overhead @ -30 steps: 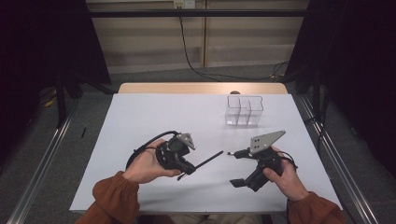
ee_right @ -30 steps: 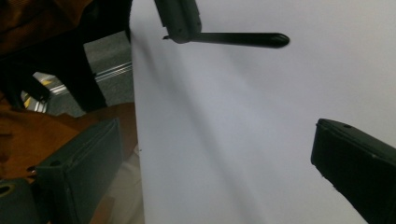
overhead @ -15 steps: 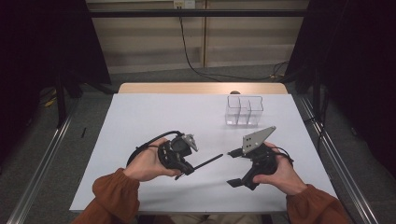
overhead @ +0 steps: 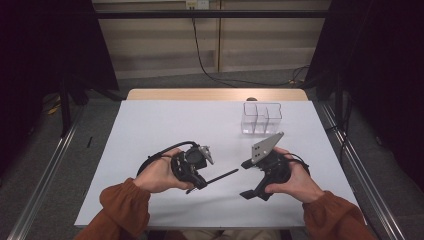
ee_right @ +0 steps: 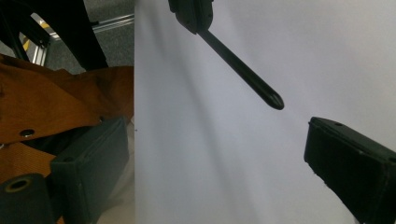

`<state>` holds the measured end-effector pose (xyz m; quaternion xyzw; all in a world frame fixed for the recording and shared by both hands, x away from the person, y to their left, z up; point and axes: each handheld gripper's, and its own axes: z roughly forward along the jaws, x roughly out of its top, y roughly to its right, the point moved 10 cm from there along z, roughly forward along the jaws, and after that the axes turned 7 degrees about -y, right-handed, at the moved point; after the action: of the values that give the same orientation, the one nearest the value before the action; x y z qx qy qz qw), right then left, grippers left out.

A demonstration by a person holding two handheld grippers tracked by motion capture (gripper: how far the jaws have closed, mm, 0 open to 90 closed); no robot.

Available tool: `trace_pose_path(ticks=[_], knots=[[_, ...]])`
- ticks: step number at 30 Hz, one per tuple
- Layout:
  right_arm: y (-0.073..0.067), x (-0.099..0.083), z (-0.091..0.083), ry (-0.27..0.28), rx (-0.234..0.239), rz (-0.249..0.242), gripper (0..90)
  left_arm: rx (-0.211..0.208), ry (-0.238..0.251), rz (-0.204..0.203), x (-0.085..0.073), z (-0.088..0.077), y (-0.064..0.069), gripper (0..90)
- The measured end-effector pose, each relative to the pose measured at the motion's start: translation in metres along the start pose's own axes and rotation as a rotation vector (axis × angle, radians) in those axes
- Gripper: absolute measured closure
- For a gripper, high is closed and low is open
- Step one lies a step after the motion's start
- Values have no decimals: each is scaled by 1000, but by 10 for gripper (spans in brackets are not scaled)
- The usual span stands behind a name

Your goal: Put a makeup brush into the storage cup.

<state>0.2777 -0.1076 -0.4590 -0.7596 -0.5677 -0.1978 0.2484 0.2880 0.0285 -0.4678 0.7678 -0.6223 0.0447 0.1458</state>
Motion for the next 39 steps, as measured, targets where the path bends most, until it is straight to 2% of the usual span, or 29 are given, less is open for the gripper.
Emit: trace_pose_path(ticks=[3, 4, 7, 8, 9, 12, 13, 14, 15, 16, 18, 20, 21, 22, 23, 24, 27, 29, 30, 31, 34, 35, 36, 39], knots=[[2, -1, 1, -12, 2, 3, 67, 2, -17, 5, 0, 1, 1, 843], [3, -1, 1, -21, -2, -2, 65, 3, -33, 23, 0, 2, 0, 843], [5, -2, 1, -40, -5, 1, 54, 8, -43, 17, 1, 3, 1, 843], [6, -2, 2, -71, -10, -3, 56, 20, -51, 27, 1, 4, 0, 843], [6, -2, 2, -77, -9, -3, 56, 6, -53, 22, 2, 4, 2, 843], [7, -2, 6, -122, -9, -9, 59, 8, -69, 41, 2, 4, 1, 843], [7, -3, 7, -136, -9, -14, 64, 14, -58, 24, 3, 6, 3, 843], [7, -3, 7, -136, -9, -14, 64, 14, -58, 24, 3, 6, 3, 843], [8, -4, 10, -171, -15, -27, 80, 20, -77, 42, 2, 5, 1, 843], [9, -4, 11, -186, -13, -31, 86, 19, -80, 43, 2, 5, 1, 843], [11, -4, 13, -206, -16, -37, 108, 26, -69, 29, 4, 6, 2, 843], [12, -4, 14, -220, -18, -33, 130, 20, -97, 46, 1, 6, 1, 843], [14, -4, 13, -229, -19, -37, 142, 26, -97, 44, 1, 7, 1, 843], [14, -4, 14, -237, -19, -38, 158, 14, -94, 38, 1, 8, 2, 843], [15, -4, 14, -246, -16, -39, 169, 24, -104, 47, 0, 8, 1, 843], [14, -5, 14, -260, -9, -32, 187, 7, -112, 49, -1, 8, 3, 843], [16, -5, 15, -290, 0, -47, 226, 14, -126, 60, -1, 11, 4, 843], [16, -6, 16, -314, 13, -48, 234, -2, -135, 57, -1, 12, 5, 843], [16, -7, 17, -328, 13, -46, 240, 12, -140, 63, -2, 12, 4, 843], [17, -7, 17, -334, 19, -53, 261, -2, -146, 67, -2, 12, 4, 843], [16, -7, 19, -350, 31, -54, 278, 10, -148, 66, -2, 13, 4, 843], [18, -7, 20, -354, 12, -78, 335, -4, -159, 68, -3, 13, 5, 843], [18, -7, 20, -357, 11, -86, 340, 10, -160, 69, -3, 14, 4, 843], [18, -6, 21, -367, 11, -82, 351, 10, -153, 59, -2, 15, 5, 842]])
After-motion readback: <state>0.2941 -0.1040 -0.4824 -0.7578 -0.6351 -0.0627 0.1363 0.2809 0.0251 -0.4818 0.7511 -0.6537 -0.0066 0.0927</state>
